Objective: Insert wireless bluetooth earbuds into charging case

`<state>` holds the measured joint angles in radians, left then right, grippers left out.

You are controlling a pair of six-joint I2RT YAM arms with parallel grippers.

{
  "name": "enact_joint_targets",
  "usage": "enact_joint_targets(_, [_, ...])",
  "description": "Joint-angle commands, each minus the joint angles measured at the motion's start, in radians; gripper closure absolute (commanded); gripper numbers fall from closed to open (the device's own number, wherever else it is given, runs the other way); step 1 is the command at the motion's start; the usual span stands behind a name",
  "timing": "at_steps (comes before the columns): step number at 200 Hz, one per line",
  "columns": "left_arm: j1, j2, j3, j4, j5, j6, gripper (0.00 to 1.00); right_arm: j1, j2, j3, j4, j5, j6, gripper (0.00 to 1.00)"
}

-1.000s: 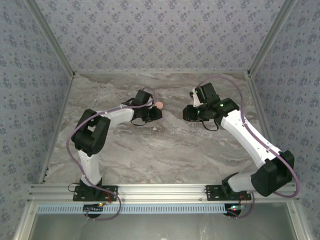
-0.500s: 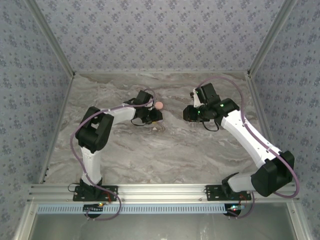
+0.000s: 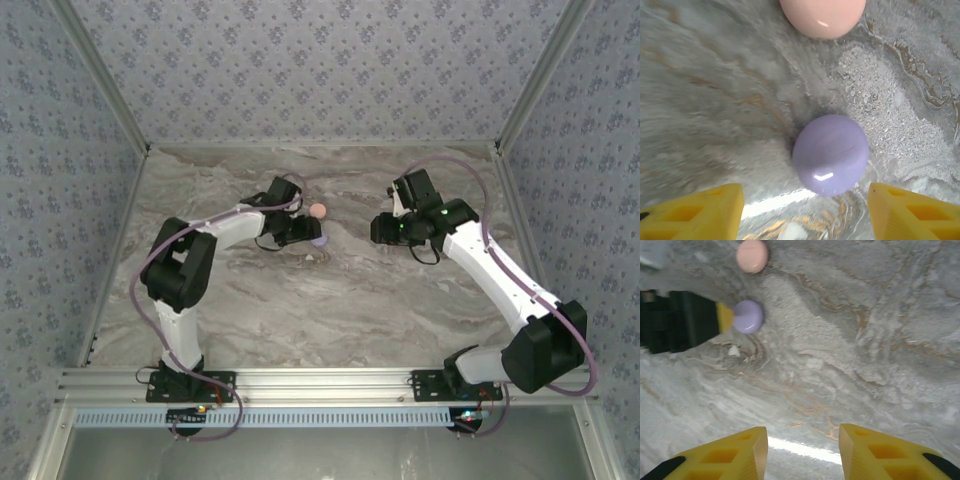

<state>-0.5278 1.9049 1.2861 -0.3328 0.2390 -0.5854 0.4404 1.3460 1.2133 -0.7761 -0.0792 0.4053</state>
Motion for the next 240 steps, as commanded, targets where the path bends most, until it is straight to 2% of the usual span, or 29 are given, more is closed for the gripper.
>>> enact_joint_targets(1, [0.004, -0.149, -0.032, -0.075, -0.138, 0.086, 0.33, -0.011, -0.039, -0.043, 0.02, 0.159, -0.027, 0.55])
enact_joint_targets(60, [0.019, -0.405, -0.194, -0.13, -0.416, 0.168, 0.32, -0.022, -0.086, -0.136, 0.038, 0.551, -0.073, 0.52])
enact_joint_targets(99, [0.04, -0.541, -0.29, -0.124, -0.6, 0.22, 0.3, -0.057, -0.103, -0.229, 0.107, 0.669, -0.113, 0.51])
enact_joint_targets(134, [0.089, -0.626, -0.372, -0.093, -0.727, 0.269, 0.25, -0.11, -0.117, -0.31, 0.227, 0.607, -0.173, 0.5])
enact_joint_targets(162, [0.144, -0.681, -0.441, -0.039, -0.772, 0.348, 0.23, -0.168, -0.142, -0.397, 0.342, 0.503, -0.207, 0.46])
enact_joint_targets(182, [0.188, -0.712, -0.492, 0.015, -0.807, 0.4, 0.17, -0.221, -0.152, -0.444, 0.398, 0.45, -0.206, 0.43])
enact_joint_targets(207, [0.248, -0.746, -0.576, 0.128, -0.781, 0.449, 0.14, -0.295, -0.18, -0.525, 0.532, 0.352, -0.239, 0.42])
enact_joint_targets(240, [0.316, -0.781, -0.692, 0.326, -0.651, 0.504, 0.14, -0.373, -0.218, -0.624, 0.707, 0.265, -0.288, 0.41])
